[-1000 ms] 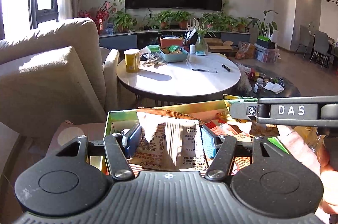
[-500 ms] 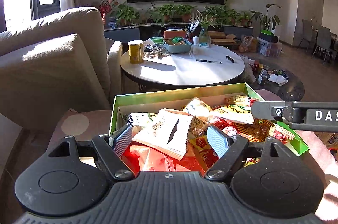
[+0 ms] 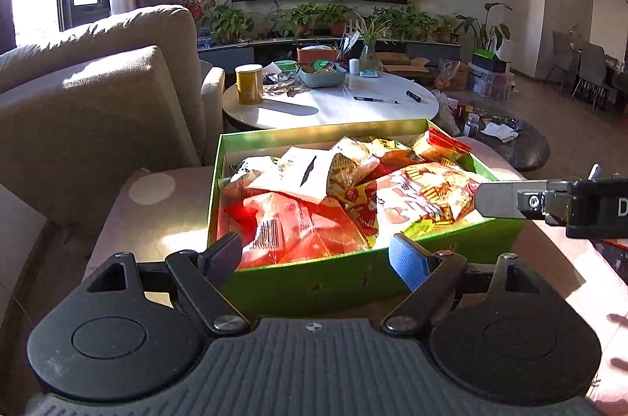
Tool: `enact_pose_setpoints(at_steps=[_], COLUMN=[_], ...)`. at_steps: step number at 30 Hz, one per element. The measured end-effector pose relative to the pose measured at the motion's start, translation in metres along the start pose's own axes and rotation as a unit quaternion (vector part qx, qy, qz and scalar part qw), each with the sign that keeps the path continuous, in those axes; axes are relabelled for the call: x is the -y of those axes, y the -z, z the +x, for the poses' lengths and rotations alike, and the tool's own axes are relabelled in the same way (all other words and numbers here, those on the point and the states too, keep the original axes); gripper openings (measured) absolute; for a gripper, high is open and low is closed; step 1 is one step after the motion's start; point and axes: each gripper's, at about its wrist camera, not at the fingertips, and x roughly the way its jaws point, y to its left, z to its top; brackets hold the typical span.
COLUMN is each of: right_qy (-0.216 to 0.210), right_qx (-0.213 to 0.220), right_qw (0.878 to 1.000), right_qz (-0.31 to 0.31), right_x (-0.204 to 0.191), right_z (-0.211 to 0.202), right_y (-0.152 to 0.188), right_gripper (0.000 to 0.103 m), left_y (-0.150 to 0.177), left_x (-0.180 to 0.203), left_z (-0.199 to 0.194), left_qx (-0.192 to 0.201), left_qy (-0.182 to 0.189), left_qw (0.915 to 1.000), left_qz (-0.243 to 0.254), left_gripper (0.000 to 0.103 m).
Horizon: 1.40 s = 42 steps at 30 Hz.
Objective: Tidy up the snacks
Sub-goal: 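Lower both packets into the box and open both grippers, then move the left gripper to a clear QR-code cracker packet while the right approaches a red-and-white bag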
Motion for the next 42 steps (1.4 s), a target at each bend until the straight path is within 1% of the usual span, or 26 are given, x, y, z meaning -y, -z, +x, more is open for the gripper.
enact_pose_setpoints(at_steps=[8,12,19,29,35,39,42], right_qy=[-0.004,-0.008,-0.012,-0.005,-0.009,-0.011,-0.009], right_qx=[-0.003,-0.008,-0.015,-0.027,-0.044,-0.060,-0.075], right_qw=[1.000,1.000,1.000,1.000,0.998,0.997,0.995], right_qz=[-0.003,-0.001,-0.007,-0.007,-0.034,-0.052,-0.066], right_x=[-0.007,-0.009,-0.017,-0.019,-0.028,-0.032,-0.034], right_z=[-0.022,-0.030,-0.040,-0.055,-0.064,-0.067,-0.069], right_y=[0.016,0.024,0.036,0.054,0.072,0.083,0.093], right_gripper=[0.082,0.082,0.082,0.082,0.082,0.082,0.082], left_y=[0.018,0.028,0.045,0.070,0.088,0.101,0.110], left_x=[0.003,0.005,0.007,0.006,0.005,0.008,0.014], left_z=[-0.030,-0.044,-0.066,-0.088,-0.102,-0.105,-0.106], left_qx=[-0.002,-0.004,-0.010,-0.032,-0.046,-0.063,-0.073], left_qy=[0.006,0.006,0.010,0.009,0.016,0.033,0.042], left_qw=[1.0000,1.0000,0.9999,0.9994,0.9987,0.9973,0.9959], left_qz=[-0.001,0.001,0.008,0.012,0.018,0.021,0.033], left_gripper=[0.081,0.084,0.084,0.084,0.084,0.084,0.084])
